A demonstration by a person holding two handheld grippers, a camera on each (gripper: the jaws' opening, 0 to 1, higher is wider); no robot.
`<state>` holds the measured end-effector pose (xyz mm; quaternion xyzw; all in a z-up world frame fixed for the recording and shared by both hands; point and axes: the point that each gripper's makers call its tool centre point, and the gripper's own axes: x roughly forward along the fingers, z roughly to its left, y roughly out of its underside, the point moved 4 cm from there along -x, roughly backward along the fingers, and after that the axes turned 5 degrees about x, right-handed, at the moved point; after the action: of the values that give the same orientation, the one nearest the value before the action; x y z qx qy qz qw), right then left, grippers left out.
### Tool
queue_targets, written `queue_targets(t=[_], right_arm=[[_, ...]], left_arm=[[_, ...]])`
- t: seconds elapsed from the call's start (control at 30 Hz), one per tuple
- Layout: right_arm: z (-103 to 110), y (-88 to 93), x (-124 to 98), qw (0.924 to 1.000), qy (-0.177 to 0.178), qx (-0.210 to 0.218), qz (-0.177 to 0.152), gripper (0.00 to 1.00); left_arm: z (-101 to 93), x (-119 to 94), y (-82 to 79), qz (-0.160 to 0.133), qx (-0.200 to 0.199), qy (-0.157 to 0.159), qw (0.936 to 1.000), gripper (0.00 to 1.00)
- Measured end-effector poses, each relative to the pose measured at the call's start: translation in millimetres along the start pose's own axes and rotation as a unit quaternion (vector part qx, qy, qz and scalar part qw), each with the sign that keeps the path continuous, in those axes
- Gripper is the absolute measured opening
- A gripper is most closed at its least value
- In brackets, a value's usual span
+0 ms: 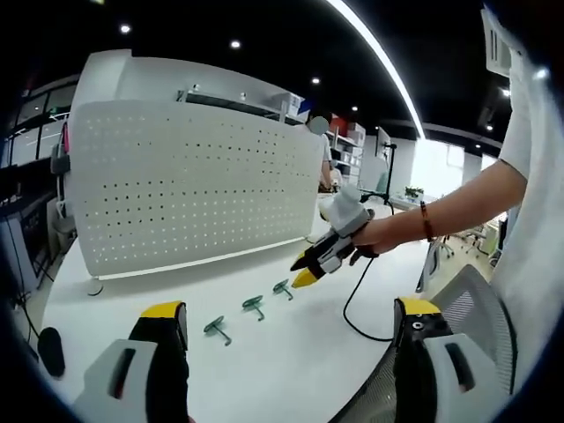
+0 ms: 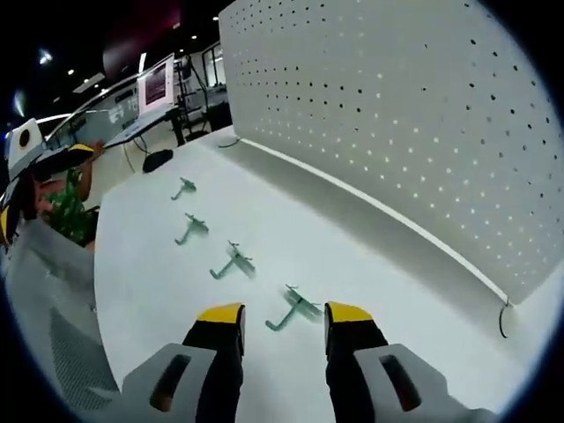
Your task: Insert the hook assembly into the mounting plate slot until the hook locks in place.
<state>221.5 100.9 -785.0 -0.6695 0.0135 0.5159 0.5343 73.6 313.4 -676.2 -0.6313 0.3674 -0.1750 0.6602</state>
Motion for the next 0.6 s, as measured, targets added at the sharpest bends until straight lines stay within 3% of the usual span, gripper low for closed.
queue_targets(t=[0.6], right_arm=[[-7,2.4,12,0.9999,0.002,-0.001,0.014,0.24]], left_arm=[[0.4,-1,5.3,0.006,-0.007,-0.005,0.9999,0.99]])
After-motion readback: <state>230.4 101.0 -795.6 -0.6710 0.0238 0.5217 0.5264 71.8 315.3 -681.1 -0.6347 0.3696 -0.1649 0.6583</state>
